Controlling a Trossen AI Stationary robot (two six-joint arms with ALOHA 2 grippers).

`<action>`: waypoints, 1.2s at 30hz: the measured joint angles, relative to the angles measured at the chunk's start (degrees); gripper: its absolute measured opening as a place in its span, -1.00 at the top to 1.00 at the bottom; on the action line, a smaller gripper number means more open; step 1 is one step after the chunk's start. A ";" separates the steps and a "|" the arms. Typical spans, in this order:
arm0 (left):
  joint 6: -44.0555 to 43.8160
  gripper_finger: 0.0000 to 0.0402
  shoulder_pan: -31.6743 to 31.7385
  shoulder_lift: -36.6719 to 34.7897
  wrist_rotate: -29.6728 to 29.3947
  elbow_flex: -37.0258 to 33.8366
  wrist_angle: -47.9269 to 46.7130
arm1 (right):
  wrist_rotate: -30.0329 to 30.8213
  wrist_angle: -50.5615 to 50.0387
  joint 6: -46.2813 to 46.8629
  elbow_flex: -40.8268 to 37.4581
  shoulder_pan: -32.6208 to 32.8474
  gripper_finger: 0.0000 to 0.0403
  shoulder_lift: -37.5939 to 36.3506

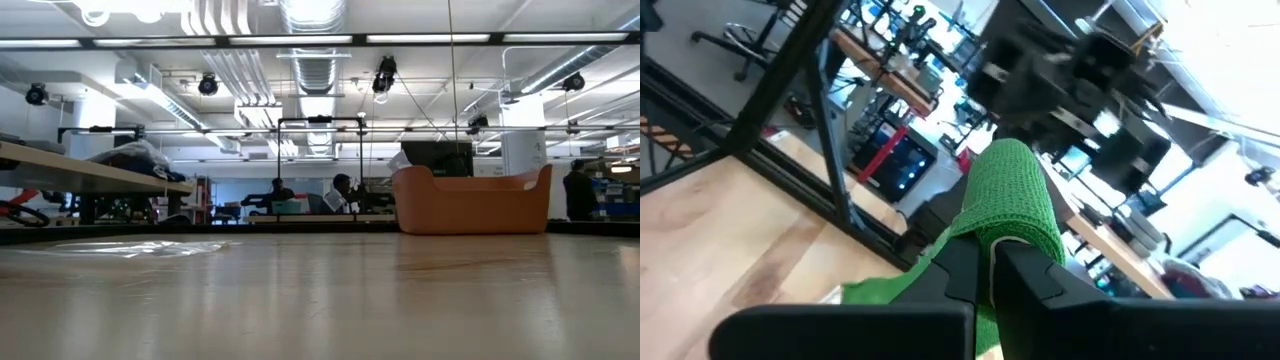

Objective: Roll bandage
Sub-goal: Roll the green bandage

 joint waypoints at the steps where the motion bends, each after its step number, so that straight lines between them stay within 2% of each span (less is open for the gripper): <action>1: 1.49 -0.44 -1.39 0.51 -3.26 0.00 0.32 | 0.57 -0.27 0.23 -0.28 0.28 0.95 -0.59; 4: 3.85 -0.43 -4.62 2.66 -9.73 0.00 0.23 | 1.12 -0.29 1.41 -1.56 0.99 0.95 -2.22; 10: 3.98 -0.40 -8.73 6.44 -11.37 0.00 1.18 | 3.63 -5.76 9.02 -3.96 1.77 0.95 -5.11; 13: 4.79 -0.37 -10.02 6.66 -14.39 -0.04 1.21 | 4.54 -9.29 12.15 -4.11 3.51 0.95 -5.96; 17: 2.50 -0.31 -10.07 5.81 -14.67 -2.06 2.49 | 5.47 -10.75 14.44 -4.14 5.75 0.95 -7.28; 27: -1.95 -0.12 -9.57 9.09 -14.80 -15.99 23.39 | 5.21 -10.92 21.83 -8.70 8.94 0.95 -10.42; 32: -5.85 -0.02 -8.82 13.96 -14.81 -20.66 30.55 | 4.32 -10.70 23.07 -10.62 9.52 0.95 -13.35; 36: -6.67 0.04 -8.80 19.45 -14.25 -22.74 42.50 | -0.47 -10.32 22.89 -10.76 9.19 0.95 -14.58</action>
